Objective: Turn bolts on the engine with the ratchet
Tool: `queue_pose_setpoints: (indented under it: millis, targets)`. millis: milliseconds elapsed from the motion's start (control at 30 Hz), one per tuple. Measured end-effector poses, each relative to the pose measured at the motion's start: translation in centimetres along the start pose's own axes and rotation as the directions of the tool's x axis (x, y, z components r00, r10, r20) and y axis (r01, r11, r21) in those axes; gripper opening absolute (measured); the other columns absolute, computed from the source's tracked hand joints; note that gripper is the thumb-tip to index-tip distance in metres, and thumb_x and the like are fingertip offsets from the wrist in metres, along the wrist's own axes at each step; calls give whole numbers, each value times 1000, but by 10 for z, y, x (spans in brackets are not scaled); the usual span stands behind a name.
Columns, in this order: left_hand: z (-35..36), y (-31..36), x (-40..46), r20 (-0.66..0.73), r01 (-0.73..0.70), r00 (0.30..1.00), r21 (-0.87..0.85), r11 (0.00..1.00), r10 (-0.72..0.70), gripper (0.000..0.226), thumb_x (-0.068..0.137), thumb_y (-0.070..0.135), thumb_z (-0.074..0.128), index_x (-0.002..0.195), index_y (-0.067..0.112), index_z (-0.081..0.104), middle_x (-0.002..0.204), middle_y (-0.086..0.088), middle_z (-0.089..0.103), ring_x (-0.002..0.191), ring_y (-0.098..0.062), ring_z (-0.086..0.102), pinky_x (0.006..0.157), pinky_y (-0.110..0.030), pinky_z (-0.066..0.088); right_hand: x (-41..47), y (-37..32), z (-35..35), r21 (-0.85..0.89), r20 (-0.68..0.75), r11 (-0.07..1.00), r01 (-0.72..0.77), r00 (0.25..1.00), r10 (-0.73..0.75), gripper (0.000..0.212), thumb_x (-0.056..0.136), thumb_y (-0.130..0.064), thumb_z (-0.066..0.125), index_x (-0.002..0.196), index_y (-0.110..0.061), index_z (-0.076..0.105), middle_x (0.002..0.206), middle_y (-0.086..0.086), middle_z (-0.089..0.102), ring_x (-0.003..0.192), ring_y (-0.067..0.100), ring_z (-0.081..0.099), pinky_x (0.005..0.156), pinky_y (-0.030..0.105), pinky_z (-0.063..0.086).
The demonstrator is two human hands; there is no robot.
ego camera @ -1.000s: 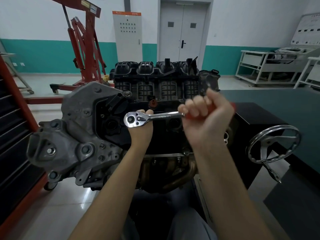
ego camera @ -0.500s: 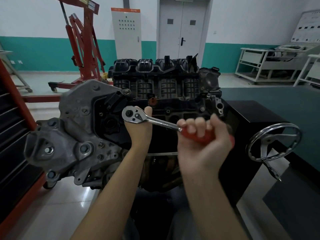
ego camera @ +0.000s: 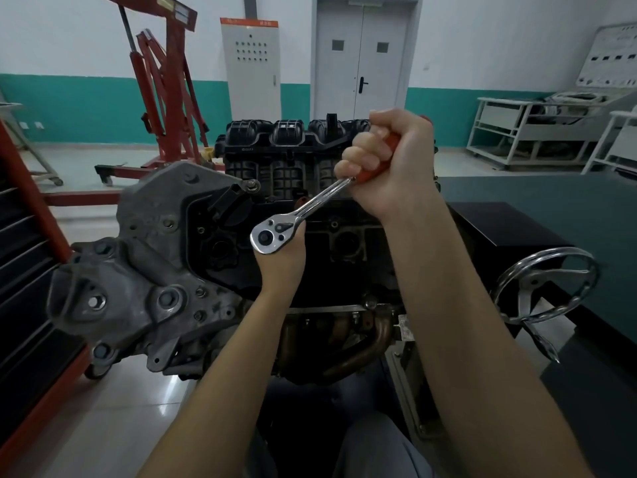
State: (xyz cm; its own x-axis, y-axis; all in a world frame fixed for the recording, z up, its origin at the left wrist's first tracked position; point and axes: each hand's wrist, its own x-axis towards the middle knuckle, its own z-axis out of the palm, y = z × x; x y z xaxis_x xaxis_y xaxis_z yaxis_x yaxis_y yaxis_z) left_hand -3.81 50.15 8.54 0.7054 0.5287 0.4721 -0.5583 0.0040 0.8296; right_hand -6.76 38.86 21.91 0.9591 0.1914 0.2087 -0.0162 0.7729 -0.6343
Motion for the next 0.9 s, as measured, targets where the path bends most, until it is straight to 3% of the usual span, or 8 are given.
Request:
queue_pose_setpoints:
  millis: [100,167,333,400,467,567,800,900]
  targets:
    - [0,-3,0,6,-17,1000,1,1000,17,52,80,-1,55,45,32,35,42,19,36,41,1,32,46,-10,29,-3,3,-5,47,-7,999,25,1000,-25,35,87,-9,43,54,-18,33,39,-7,26,35,10,23,40,18,28]
    - [-3,-8,2,-28,53,998,-32,998,-54,50,85,-6,55,54,27,35,47,17,39,44,-1,35,51,-18,31,-20,13,-18,119,-47,987,112,993,-107,35,87,-8,44,55,-18,35,41,-6,28,37,10,26,43,19,31]
    - [-4,-1,2,-38,6,999,-95,995,-10,35,77,9,61,57,23,35,54,11,41,53,-7,40,57,-20,38,-78,59,-41,326,-171,892,312,948,-269,35,87,-12,45,53,-18,39,46,-2,32,44,14,36,52,26,45]
    - [-4,3,1,-8,12,1000,-117,993,-13,36,74,14,60,53,29,34,52,11,38,53,-9,37,56,-23,37,-90,70,-44,373,-199,869,324,943,-266,34,84,-14,47,50,-17,40,46,-2,34,45,15,39,55,28,48]
    - [-5,3,-1,5,12,1000,-88,996,-12,46,76,12,58,48,33,29,45,17,30,46,-2,29,51,-18,32,-92,71,-45,376,-205,869,321,944,-260,37,86,-13,45,49,-17,41,46,-1,34,45,14,40,56,28,49]
    - [-6,2,1,-19,31,999,-67,997,-32,51,87,-1,55,53,21,24,42,16,28,42,-2,26,48,-18,26,-85,63,-43,348,-181,892,290,954,-239,41,90,-12,43,50,-17,42,46,-1,35,45,14,40,56,28,48]
    - [-7,19,0,-3,12,1000,-77,997,-12,50,87,-11,47,56,22,25,43,16,26,42,-3,21,47,-20,19,-86,46,-34,328,-100,917,229,973,-208,44,93,-12,42,49,-15,43,47,0,35,45,14,40,57,30,49]
    - [-10,35,-4,8,-52,999,-51,997,52,40,86,-10,47,54,10,33,51,0,25,46,-5,20,48,-23,18,-92,36,-26,312,-32,926,212,977,-213,44,93,-12,43,49,-16,45,47,-1,37,45,14,42,57,29,49]
